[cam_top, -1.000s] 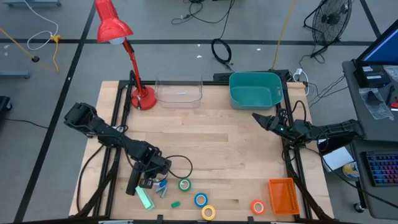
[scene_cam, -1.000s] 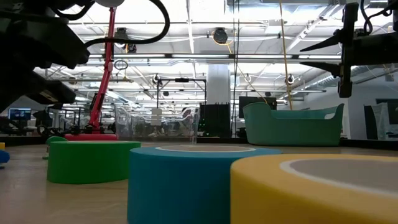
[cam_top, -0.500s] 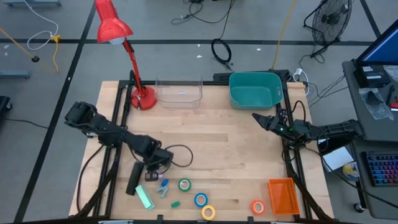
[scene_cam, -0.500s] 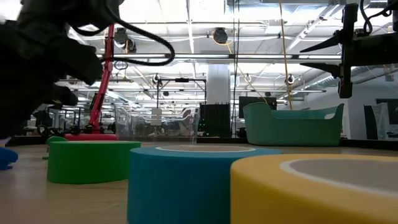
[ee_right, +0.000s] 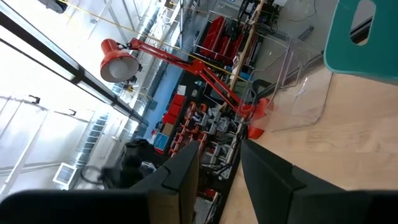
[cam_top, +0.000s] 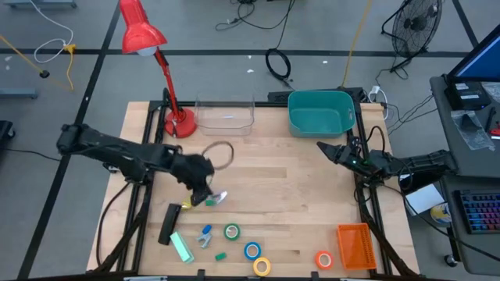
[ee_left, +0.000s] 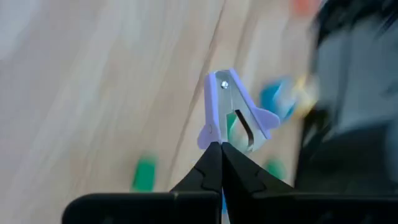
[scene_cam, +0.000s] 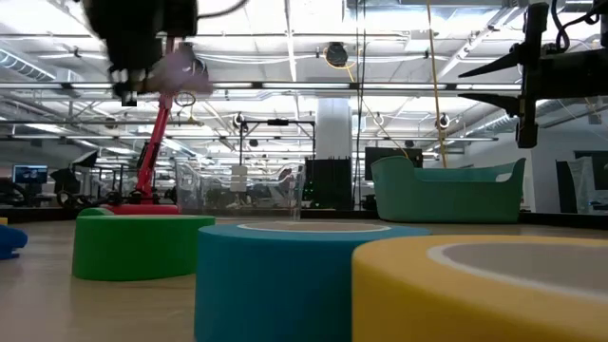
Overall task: Pick and place Stapler, Stapler remover, tape
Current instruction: Put the violet staple remover into the orange bin
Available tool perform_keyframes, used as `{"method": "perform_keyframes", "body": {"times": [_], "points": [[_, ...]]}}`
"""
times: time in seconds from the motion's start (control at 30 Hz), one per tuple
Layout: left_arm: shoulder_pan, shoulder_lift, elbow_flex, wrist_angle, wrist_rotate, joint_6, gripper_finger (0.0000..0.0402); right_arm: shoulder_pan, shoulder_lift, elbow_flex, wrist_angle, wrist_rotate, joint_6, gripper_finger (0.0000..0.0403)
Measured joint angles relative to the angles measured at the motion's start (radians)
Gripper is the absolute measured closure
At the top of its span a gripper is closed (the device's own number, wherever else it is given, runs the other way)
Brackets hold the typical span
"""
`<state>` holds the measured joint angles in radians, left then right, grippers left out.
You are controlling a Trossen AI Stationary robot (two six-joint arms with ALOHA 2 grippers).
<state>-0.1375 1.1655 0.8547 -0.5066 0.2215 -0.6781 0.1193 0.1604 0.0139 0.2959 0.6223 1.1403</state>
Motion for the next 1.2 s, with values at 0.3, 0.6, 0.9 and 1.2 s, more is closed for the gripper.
{"method": "perform_keyframes", "body": {"times": [0.3,0.6,0.9,1.2], "points": [[0.116,-0.035,0.002,0.507,-0.056,-0.042,0.0401,0.001,0.028,0.0,0.141,-0.105,0.024,0.0289],[0.189,0.152,0.093,0.566,-0.174,0.118,0.0401,0.001,0.209,0.066,0.317,-0.124,0.045,0.0261],[0.171,0.368,0.52,0.176,-0.373,0.403,0.0401,-0.002,0.511,0.228,0.323,-0.053,0.172,0.0143],[0.162,0.455,0.628,0.048,-0.353,0.448,0.0401,-0.018,0.629,0.256,0.384,-0.127,0.21,0.0103]]}}
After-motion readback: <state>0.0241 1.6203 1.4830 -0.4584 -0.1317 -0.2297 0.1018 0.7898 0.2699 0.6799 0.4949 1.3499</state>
